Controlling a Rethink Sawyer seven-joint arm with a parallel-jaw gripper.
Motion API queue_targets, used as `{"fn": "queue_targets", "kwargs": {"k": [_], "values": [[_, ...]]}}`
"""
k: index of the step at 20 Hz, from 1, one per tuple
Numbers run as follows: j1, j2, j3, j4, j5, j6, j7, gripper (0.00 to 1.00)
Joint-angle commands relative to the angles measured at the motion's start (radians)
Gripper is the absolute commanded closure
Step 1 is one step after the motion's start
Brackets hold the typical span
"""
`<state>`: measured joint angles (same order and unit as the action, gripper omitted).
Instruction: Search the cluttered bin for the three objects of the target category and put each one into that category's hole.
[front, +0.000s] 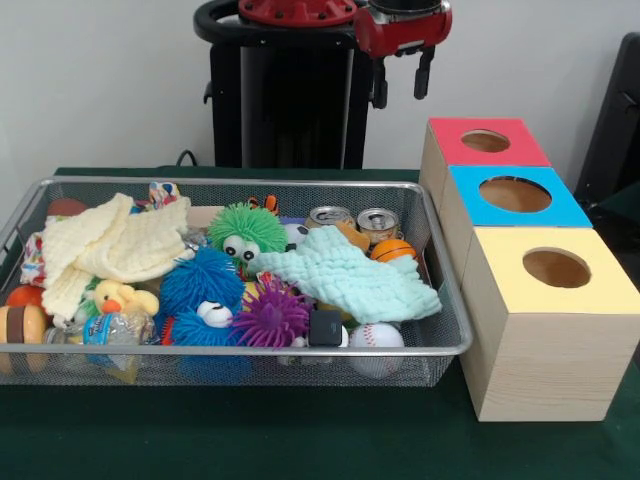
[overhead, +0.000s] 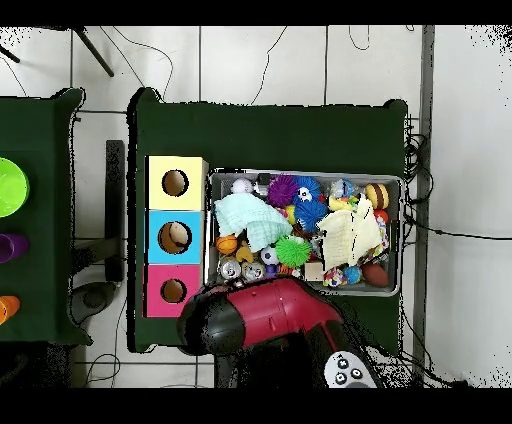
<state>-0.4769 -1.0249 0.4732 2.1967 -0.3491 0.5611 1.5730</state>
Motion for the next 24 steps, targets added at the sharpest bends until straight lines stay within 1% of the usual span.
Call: {"fn": "queue_targets", "kwargs": {"k": [1,5,8,14,22,24], "values": [[0.013,0.107,0.005,-0.008,-0.094,-0.115,0.038,0.00],[0.038,0.154,-0.032,-0.029,-0.131,-0.144,0.065,0.00],[0.048,0.161,-0.048,-0.042,-0.168,-0.138,0.051,0.00],[0.031,0.184,-0.038,-0.056,-0.209,-0.167,0.034,0.00],[0.014,0.239,-0.027,-0.110,-0.249,-0.158,0.015,0.00],[-0.001,0.243,-0.017,-0.107,-0.256,-0.158,0.004,0.00]]}}
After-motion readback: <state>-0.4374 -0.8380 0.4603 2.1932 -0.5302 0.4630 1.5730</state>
